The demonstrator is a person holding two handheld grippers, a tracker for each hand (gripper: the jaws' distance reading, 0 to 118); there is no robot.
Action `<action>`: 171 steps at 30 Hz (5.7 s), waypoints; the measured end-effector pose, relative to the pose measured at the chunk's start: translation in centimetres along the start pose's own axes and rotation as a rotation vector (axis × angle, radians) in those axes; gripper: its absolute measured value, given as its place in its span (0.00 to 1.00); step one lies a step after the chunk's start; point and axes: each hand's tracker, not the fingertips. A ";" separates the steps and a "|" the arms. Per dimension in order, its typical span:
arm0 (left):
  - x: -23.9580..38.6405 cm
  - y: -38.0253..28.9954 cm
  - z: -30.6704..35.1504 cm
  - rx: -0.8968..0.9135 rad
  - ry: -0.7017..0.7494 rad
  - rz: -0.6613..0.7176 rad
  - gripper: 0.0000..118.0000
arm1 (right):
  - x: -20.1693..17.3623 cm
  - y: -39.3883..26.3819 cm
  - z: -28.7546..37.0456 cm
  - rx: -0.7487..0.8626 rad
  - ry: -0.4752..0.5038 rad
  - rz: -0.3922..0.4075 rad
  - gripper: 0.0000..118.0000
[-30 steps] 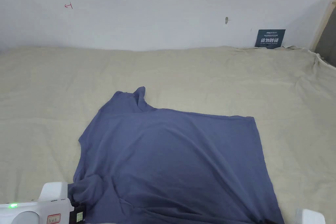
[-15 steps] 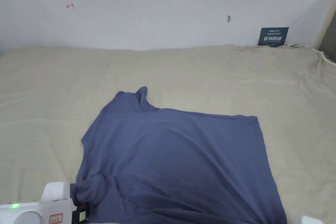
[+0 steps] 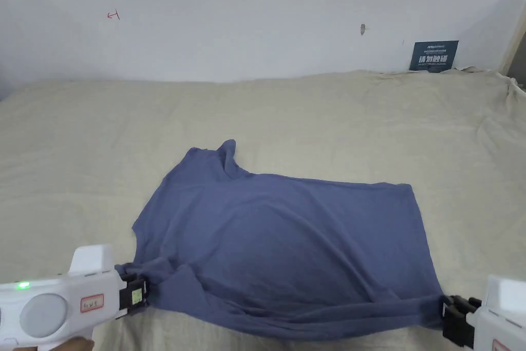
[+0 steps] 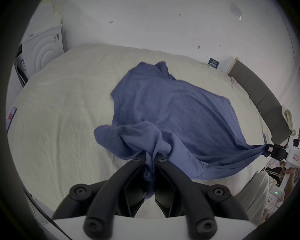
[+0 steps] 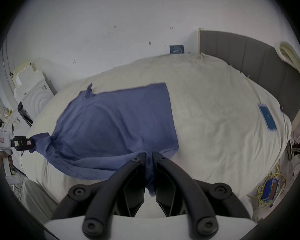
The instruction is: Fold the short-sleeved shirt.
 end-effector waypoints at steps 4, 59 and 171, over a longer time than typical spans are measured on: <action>0.7 3.7 -1.7 0.030 0.001 -0.033 0.06 | -0.4 2.9 -2.0 0.022 -0.005 0.010 0.05; 3.3 10.2 -3.9 0.285 0.020 -0.166 0.97 | -3.3 9.9 -1.9 0.279 -0.067 0.079 0.87; -5.6 -1.3 -2.4 -0.137 -0.025 0.043 0.03 | 2.9 0.3 -2.8 -0.132 -0.011 -0.014 0.02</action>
